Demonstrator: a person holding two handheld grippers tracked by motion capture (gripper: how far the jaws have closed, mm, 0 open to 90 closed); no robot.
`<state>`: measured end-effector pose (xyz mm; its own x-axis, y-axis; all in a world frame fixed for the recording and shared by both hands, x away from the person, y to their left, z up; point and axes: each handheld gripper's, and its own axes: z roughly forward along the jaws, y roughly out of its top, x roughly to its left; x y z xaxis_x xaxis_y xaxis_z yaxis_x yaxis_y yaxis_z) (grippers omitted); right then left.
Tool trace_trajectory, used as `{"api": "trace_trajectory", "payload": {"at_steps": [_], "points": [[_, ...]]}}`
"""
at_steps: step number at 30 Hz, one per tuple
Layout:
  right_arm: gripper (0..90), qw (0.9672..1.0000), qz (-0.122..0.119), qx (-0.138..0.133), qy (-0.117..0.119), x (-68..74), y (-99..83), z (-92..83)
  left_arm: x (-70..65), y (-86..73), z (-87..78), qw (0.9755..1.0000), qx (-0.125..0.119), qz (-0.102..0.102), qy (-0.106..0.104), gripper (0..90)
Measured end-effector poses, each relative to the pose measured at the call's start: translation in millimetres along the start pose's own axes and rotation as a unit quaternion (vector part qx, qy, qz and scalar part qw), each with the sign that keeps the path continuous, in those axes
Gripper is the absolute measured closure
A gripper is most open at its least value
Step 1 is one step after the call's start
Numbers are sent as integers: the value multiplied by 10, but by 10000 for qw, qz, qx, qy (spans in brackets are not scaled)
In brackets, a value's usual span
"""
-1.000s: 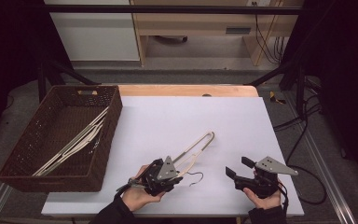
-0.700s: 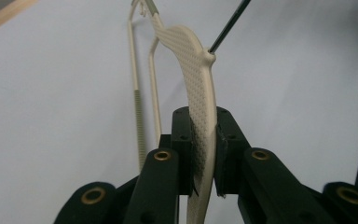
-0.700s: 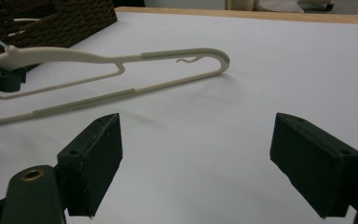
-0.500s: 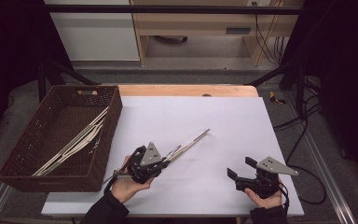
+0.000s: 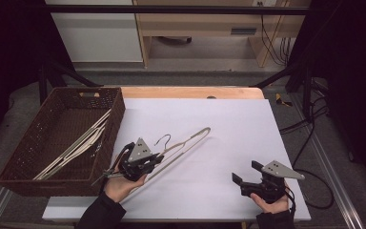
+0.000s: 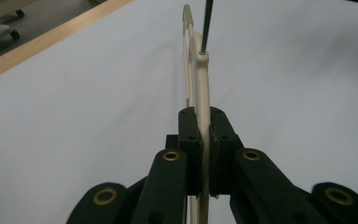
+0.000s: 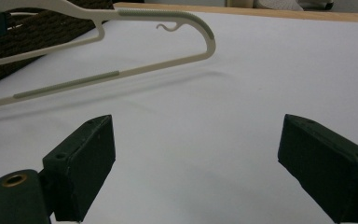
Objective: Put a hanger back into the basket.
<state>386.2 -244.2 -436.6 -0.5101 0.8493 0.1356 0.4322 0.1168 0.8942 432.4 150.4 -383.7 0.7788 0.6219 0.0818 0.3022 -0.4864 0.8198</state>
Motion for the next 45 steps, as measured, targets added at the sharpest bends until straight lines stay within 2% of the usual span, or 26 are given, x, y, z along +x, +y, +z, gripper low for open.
{"api": "trace_trajectory", "payload": {"at_steps": [11, 15, 17, 24, 28, 35, 41, 45], "points": [[71, 10000, 18, -65, -69, -19, 24, -42, 12, 137, -315, 9995, -322, 9, 11, 860], [65, 9999, -25, -131, -99, -34, 35, -72, 5, 218, -466, 9989, -461, 101, 5, 860], [63, 9999, 28, -120, -96, -30, 39, -81, 5, 254, -541, 9984, -544, 131, 16, 860], [55, 9999, -9, -121, -99, -28, 43, -91, 116, 450, -816, 9977, -635, 223, 43, 860], [54, 9998, -23, -130, -117, -32, 44, -91, 238, 563, -982, 9973, -689, 250, 50, 860], [51, 9998, -48, -146, -124, -38, 48, -96, 521, 691, -1239, 9966, -761, 248, 190, 860], [49, 9998, -74, -143, -123, -41, 48, -94, 781, 718, -1398, 9960, -783, 237, 365, 859], [49, 9998, -76, -153, -113, -48, 48, -98, 971, 678, -1474, 9954, -700, 266, 591, 860]]}}
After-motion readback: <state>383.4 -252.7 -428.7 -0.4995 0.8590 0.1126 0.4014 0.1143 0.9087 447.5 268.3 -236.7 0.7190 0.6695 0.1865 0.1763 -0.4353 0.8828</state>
